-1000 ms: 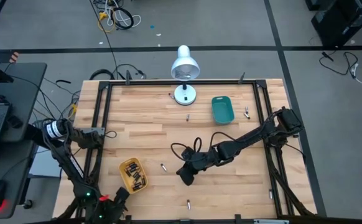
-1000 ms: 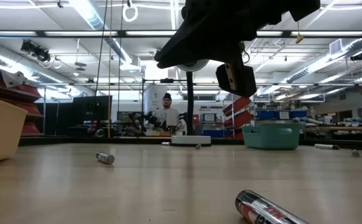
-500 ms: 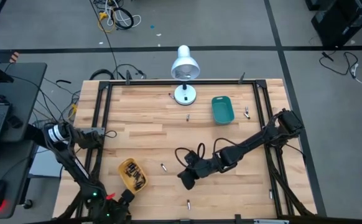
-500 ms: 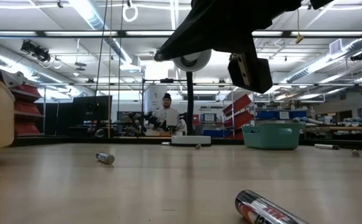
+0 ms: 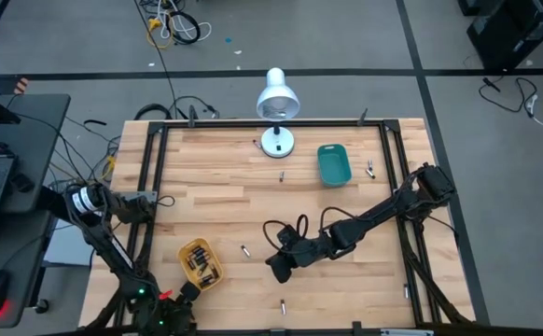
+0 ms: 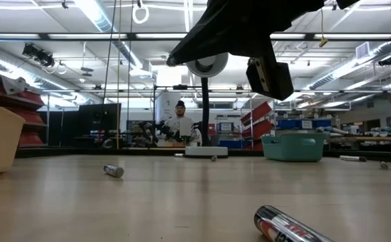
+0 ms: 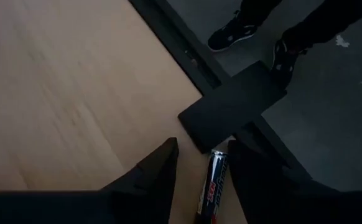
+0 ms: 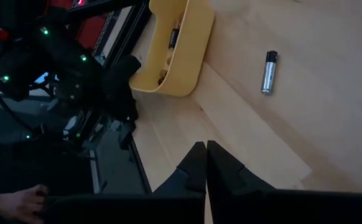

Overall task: Sort batteries
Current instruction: Put the silver battery into the green bin

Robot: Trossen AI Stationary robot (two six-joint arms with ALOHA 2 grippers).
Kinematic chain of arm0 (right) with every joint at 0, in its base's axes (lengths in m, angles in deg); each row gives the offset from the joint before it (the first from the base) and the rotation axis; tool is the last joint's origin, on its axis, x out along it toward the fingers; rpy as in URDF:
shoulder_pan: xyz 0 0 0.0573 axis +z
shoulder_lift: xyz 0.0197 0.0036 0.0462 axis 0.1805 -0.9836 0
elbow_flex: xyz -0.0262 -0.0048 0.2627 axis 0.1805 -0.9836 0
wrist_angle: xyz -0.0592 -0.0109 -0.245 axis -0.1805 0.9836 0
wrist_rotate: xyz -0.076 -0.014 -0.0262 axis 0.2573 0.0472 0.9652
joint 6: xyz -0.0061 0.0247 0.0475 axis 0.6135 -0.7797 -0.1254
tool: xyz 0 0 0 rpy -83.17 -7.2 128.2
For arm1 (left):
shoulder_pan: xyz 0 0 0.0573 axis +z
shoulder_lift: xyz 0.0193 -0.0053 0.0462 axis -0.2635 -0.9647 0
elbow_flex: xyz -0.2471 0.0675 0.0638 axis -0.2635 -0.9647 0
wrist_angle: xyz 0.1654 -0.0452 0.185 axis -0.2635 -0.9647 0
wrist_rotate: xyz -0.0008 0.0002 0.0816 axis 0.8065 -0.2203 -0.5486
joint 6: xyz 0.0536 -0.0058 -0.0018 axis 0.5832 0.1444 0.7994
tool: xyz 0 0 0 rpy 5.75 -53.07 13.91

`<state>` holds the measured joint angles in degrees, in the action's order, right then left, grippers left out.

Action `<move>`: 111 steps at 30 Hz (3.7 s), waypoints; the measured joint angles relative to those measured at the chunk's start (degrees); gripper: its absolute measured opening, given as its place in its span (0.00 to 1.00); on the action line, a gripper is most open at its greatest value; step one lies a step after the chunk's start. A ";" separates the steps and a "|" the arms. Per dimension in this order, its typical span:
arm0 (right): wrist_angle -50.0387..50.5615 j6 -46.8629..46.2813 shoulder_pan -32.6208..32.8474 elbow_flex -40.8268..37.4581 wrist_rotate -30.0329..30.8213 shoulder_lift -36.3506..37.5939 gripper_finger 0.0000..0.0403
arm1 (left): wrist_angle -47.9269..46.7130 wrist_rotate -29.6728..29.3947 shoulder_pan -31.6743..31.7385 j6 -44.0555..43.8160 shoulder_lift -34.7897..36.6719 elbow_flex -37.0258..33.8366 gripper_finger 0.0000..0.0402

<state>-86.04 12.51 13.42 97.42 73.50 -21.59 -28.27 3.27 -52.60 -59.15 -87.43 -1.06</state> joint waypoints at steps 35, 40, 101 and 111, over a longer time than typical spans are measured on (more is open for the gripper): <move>-0.01 5.60 -2.26 0.00 -2.86 0.00 0.00 | -16.98 0.27 -0.54 -11.93 1.12 4.82 0.09; -0.01 7.26 -2.31 0.00 -2.86 0.00 0.00 | -19.47 -2.15 -0.57 -14.80 0.90 7.25 0.09; 74.30 24.84 -20.01 0.02 6.44 37.15 0.06 | 7.94 10.30 63.54 -0.36 2.77 22.69 0.09; 82.21 18.54 -21.80 0.00 4.44 41.54 0.02 | 12.24 23.51 73.32 8.57 -9.39 32.14 0.09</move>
<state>-3.84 31.05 -8.38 97.42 77.94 19.95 -16.03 26.78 20.72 -50.59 -96.83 31.07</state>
